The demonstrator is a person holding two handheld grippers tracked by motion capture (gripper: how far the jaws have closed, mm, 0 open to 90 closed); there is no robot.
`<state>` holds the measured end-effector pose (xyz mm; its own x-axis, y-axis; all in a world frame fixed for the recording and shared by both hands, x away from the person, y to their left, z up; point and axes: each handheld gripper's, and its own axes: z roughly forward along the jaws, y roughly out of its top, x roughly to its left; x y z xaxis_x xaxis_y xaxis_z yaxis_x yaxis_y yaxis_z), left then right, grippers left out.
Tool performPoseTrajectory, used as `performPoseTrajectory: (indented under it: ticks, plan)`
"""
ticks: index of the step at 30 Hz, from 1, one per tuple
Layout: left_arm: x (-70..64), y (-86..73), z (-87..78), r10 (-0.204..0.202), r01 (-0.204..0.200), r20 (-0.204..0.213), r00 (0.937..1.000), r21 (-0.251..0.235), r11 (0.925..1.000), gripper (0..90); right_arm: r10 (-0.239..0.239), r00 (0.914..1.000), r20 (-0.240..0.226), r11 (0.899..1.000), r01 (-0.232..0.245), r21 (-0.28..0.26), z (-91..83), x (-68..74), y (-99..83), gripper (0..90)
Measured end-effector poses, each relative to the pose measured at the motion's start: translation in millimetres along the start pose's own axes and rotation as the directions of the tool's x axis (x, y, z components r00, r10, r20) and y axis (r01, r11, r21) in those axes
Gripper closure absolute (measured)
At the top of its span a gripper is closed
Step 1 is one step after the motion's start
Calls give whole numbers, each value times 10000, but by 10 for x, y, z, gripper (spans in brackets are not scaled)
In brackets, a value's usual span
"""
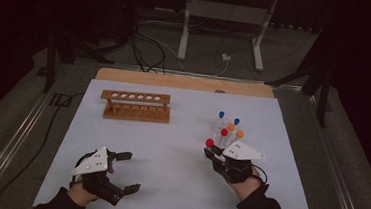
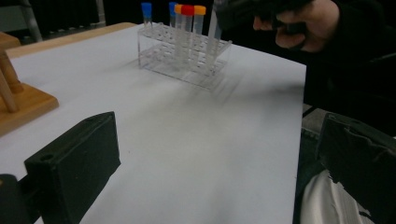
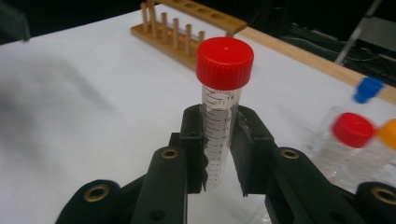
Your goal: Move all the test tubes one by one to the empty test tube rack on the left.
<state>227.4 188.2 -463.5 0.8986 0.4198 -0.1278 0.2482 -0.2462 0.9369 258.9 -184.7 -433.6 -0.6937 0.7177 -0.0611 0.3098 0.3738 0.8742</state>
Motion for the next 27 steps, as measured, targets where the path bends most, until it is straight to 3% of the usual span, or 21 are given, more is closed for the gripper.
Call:
performPoseTrajectory:
  ticks: [12, 27]
  plan:
    - [24, 261, 220, -328, 333, 498, 9982, -100, 9994, 5, -322, 9974, -646, 9990, 341, 286, 102, 162, -27, 751]
    - [13, 499, 492, -46, 67, 658, 9978, -318, 9995, 67, -543, 9906, -1259, 9974, 598, 406, 167, 292, -28, 750]
